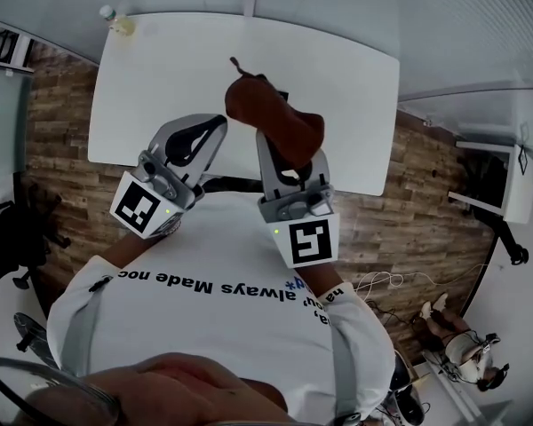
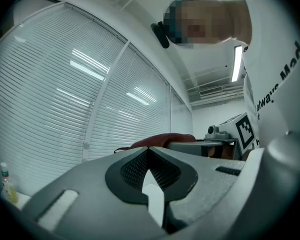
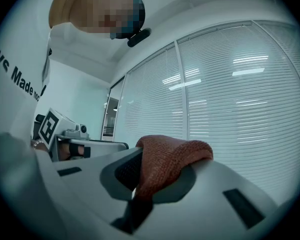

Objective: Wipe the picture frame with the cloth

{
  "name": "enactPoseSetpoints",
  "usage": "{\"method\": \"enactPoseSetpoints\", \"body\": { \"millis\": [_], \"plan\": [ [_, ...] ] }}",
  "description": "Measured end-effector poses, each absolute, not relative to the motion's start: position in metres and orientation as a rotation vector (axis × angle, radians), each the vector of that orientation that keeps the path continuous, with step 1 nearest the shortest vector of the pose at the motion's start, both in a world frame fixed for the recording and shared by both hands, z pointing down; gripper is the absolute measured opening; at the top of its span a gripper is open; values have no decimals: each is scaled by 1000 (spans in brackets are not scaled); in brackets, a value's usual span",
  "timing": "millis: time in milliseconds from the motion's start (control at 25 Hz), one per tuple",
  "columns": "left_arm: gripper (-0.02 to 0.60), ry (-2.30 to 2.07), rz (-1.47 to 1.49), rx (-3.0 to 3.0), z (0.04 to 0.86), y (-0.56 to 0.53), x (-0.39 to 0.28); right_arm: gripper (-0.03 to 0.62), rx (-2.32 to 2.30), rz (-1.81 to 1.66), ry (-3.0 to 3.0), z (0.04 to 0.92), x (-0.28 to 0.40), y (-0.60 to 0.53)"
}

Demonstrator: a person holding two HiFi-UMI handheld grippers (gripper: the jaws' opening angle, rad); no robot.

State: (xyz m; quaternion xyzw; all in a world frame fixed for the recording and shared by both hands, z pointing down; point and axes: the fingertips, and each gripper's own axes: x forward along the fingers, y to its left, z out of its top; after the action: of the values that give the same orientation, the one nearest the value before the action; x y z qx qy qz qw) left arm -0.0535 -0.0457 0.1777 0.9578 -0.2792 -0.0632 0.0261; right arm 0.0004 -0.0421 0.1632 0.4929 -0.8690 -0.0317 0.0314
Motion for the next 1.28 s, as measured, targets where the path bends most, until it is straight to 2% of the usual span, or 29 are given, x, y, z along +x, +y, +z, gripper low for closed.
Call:
{"method": "enactPoseSetpoints", "body": {
  "millis": [760,960,1280],
  "plan": [
    [3,-886,-53,2917,216,-89,11,31,1470,-43,-2680,194,69,-81],
    [3,-905,147,2890,270,-97,10,31,1395,-42,-2659,230,71,-91],
    [3,-855,476,2790,401,-119,2,31,1340,-17,-2535,327,65,-123]
  ]
}}
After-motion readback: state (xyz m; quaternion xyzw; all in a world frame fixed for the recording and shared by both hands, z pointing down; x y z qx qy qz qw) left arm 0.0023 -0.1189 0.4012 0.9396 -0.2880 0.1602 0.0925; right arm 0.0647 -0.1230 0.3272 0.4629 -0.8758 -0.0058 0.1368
